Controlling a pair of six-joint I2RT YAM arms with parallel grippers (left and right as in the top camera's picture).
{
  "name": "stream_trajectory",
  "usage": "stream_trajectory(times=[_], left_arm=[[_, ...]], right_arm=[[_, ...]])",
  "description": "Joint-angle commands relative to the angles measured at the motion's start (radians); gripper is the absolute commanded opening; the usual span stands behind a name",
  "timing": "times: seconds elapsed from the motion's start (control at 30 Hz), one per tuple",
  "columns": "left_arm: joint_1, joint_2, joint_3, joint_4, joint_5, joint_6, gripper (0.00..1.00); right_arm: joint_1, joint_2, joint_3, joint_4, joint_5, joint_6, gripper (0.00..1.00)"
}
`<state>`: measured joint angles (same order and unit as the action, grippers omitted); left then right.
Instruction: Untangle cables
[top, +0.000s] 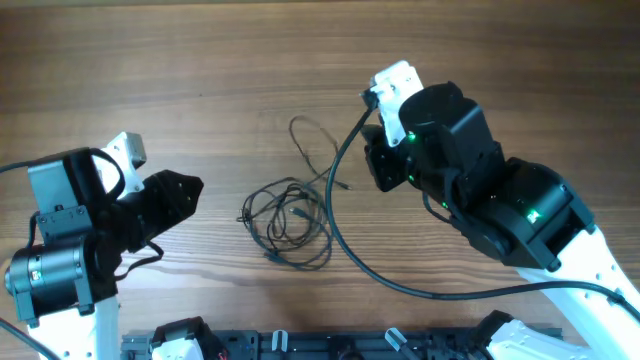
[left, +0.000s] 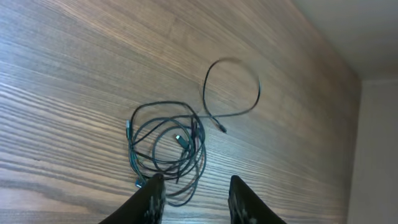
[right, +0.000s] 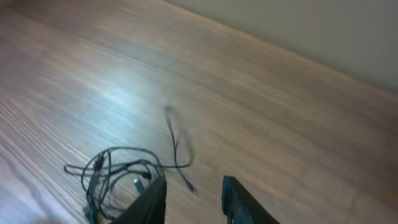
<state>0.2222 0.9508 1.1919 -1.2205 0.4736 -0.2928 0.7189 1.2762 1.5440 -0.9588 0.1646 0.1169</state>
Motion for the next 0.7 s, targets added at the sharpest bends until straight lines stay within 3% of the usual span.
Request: stream_trajectory(times=[0.0, 0.1, 0.23, 0.47, 0.67], left_arm=[[0.004, -0.009, -0.005, 0.001, 0.027, 0.028, 0.35], [0.004, -0.009, -0.005, 0.008, 0.027, 0.028, 0.35], [0.004, -0.009, -0.005, 0.014, 0.027, 0.028, 0.38], [0.004, -0.009, -0.005, 0.024, 0.027, 0.028, 0.44], [0.004, -0.009, -0.005, 0.023, 0.027, 0.028, 0.45]], right_arm=[[0.002, 0.042, 0.005, -0.040, -0.124, 0.037, 0.39], [0.002, 0.172, 0.005, -0.095, -0.396, -0.127, 0.60], [0.002, 0.404, 0.005, -0.091, -0.484, -0.291, 0.75], [0.050, 0.704, 0.005, 0.009, -0.657, -0.458, 0.76], [0.163, 0.714, 0.005, 0.115, -0.660, -0.511, 0.79]])
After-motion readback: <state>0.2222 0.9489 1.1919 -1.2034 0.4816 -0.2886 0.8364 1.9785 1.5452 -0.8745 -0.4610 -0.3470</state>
